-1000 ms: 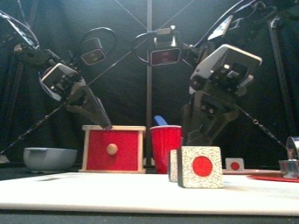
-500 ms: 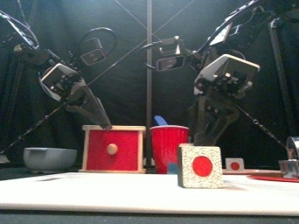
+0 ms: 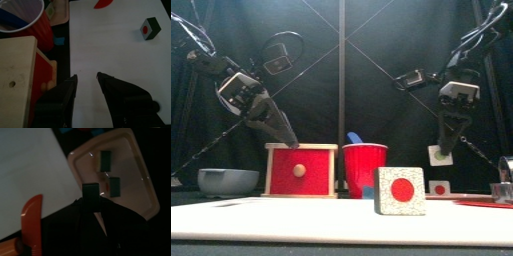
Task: Place sushi on board then cut the sushi with the knife then place the pieces on the plate
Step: Place the 4 sushi pieces on the plate
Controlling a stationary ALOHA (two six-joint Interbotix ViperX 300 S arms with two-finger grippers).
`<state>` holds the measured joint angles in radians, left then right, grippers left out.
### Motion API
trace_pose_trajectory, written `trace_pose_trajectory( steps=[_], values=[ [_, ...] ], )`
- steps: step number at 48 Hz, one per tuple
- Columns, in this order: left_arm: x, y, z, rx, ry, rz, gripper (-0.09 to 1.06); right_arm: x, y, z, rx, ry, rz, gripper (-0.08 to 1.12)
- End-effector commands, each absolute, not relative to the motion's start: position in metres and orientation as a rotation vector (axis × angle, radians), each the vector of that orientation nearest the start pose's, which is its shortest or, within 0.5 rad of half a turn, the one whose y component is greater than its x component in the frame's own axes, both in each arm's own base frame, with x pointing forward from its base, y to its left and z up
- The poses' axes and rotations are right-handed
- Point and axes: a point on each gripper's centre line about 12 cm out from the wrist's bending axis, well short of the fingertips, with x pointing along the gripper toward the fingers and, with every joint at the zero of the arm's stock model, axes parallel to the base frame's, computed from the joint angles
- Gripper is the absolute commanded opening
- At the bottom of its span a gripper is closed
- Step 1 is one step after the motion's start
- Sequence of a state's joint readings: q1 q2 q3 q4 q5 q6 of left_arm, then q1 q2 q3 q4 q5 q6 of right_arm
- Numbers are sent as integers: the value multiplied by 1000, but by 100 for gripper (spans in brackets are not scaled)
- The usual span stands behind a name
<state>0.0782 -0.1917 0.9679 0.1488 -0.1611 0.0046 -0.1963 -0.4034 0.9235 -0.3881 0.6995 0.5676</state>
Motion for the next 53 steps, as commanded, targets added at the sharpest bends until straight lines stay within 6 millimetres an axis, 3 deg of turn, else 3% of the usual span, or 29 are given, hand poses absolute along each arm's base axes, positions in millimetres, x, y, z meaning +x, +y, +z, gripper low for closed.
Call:
trace_pose_trajectory(
  steps=[1, 10, 20, 33, 38, 43, 53],
  values=[
    [314, 23, 160, 118, 596, 9, 77, 221, -86, 165, 255, 1109, -583, 61],
    [314, 23, 160, 117, 596, 9, 77, 210, -97, 144, 327, 1054, -603, 63],
    [315, 23, 162, 118, 590, 11, 77, 206, -104, 138, 332, 1030, -611, 74],
    [317, 23, 164, 117, 584, 12, 77, 224, -98, 172, 304, 945, -576, 81],
    [317, 23, 166, 118, 578, 12, 77, 249, -76, 195, 252, 873, -465, 81],
    [317, 24, 166, 114, 579, 15, 77, 277, -42, 211, 186, 815, -316, 81],
    [317, 23, 166, 113, 578, 14, 77, 330, 36, 217, 91, 797, -69, 81]
  ],
)
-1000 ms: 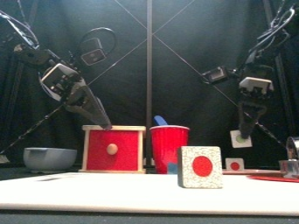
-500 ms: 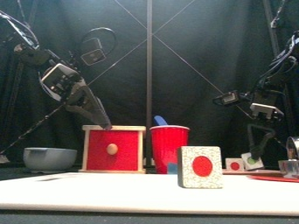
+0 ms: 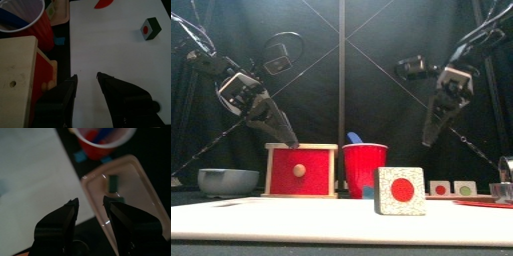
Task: Place sushi on board then cut the sushi with the knife then place the pieces on the plate
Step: Place the 4 sushi pieces on the plate
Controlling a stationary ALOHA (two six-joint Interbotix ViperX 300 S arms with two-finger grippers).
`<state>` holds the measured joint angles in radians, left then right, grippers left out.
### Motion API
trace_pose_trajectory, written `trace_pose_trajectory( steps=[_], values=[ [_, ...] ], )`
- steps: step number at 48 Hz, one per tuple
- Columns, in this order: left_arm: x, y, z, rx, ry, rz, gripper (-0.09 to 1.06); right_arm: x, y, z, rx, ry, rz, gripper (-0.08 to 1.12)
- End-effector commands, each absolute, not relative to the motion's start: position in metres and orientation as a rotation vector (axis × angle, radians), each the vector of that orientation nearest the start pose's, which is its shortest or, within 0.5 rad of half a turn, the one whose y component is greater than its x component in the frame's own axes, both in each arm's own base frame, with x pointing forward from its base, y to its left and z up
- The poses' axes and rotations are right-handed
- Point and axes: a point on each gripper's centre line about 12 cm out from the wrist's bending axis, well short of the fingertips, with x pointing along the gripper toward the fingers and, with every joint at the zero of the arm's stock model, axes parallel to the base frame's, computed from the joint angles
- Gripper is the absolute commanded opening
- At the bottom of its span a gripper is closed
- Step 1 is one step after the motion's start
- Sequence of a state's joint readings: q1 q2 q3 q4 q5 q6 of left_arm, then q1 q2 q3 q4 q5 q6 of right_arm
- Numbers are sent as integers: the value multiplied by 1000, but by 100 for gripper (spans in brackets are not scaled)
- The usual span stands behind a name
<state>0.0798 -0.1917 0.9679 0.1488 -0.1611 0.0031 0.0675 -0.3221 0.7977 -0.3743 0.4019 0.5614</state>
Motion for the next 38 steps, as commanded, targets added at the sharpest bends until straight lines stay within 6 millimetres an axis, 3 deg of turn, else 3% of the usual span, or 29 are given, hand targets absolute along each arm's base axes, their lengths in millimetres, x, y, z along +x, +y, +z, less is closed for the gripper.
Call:
trace_pose_trajectory(
  steps=[1, 5, 14, 27, 38],
  values=[
    [317, 23, 166, 113, 579, 14, 77, 335, 42, 216, 90, 800, -56, 81],
    [317, 23, 166, 113, 578, 14, 77, 353, 64, 209, 76, 823, -11, 81],
    [316, 23, 166, 113, 579, 14, 77, 379, 90, 193, 71, 868, 26, 81],
    [315, 23, 164, 114, 585, 13, 77, 398, 104, 172, 71, 910, 36, 81],
    [313, 23, 162, 114, 591, 12, 77, 399, 112, 165, 116, 935, 38, 81]
  ],
)
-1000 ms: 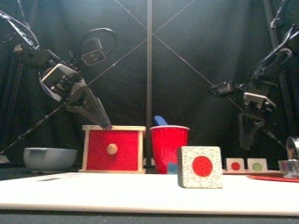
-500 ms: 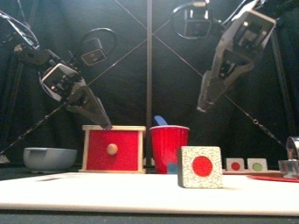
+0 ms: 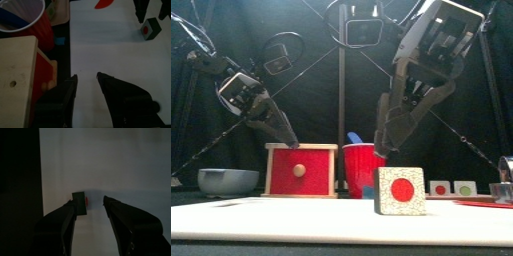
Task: Place sushi on board then cut the sushi with the knife then place the pieces on the plate
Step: Place the 4 sushi pieces on the plate
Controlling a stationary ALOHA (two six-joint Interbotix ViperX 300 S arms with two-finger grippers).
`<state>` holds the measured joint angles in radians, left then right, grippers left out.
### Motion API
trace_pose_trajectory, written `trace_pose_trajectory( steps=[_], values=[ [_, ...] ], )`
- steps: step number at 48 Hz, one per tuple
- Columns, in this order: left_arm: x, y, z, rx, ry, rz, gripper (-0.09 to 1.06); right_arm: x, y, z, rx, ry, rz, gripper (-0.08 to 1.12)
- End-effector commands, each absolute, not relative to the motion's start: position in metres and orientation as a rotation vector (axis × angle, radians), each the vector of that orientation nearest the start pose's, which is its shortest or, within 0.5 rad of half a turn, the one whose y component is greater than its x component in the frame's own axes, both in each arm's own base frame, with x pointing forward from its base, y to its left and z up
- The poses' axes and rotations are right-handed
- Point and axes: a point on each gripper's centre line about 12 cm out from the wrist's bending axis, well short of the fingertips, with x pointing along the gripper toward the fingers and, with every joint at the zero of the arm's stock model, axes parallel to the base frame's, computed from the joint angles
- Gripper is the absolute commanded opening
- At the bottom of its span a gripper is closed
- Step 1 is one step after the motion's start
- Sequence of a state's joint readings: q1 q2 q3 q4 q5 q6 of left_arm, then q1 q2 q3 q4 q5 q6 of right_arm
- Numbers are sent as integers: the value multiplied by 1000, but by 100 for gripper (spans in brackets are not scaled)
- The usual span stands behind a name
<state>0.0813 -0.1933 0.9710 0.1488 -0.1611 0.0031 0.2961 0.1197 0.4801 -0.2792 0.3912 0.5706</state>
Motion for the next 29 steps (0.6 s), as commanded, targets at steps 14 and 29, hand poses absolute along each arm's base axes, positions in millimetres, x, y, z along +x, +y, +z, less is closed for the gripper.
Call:
trace_pose_trajectory(
  steps=[14, 29],
  values=[
    [313, 23, 161, 114, 593, 12, 77, 403, 114, 151, 110, 962, 38, 81],
    [311, 23, 160, 113, 598, 12, 77, 407, 114, 135, 97, 993, 30, 77]
  ],
)
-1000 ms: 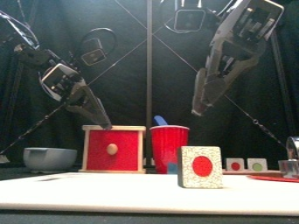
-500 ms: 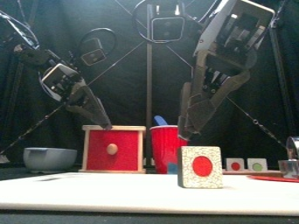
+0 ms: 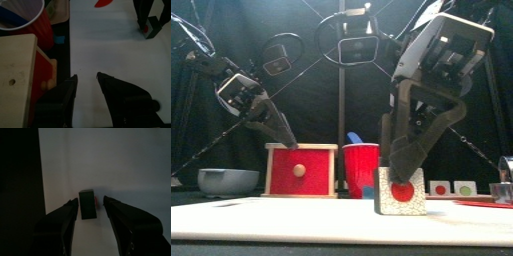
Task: Place sushi on board then cut the sushi with the knife then place the pieces on the plate
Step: Place the 4 sushi pieces on the plate
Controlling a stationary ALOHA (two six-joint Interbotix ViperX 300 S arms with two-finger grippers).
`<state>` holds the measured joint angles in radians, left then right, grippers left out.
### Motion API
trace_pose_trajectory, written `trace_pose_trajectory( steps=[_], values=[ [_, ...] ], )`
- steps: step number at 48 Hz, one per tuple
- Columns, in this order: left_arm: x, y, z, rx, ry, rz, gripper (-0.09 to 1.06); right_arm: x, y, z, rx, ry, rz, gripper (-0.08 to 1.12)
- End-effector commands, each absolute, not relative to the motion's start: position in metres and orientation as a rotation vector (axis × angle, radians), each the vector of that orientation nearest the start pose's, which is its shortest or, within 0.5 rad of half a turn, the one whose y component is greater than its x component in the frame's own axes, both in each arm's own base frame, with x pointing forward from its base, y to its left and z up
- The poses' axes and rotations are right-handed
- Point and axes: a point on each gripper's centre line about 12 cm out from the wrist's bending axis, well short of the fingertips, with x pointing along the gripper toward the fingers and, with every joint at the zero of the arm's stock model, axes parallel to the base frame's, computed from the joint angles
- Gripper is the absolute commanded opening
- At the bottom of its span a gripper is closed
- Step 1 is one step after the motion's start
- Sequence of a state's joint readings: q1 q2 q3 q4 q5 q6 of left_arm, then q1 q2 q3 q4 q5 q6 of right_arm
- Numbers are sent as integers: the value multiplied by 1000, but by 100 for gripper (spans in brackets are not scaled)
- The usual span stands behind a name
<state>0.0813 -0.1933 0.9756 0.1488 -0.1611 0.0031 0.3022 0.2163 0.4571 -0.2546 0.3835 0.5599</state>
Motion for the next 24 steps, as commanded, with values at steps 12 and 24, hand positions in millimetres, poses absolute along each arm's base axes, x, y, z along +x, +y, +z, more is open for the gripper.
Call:
trace_pose_trajectory(
  steps=[12, 24],
  values=[
    [311, 23, 160, 116, 598, 11, 77, 398, 106, 150, 77, 981, 17, 63],
    [311, 23, 160, 118, 598, 10, 77, 356, 39, 186, 94, 979, -136, 62]
  ],
)
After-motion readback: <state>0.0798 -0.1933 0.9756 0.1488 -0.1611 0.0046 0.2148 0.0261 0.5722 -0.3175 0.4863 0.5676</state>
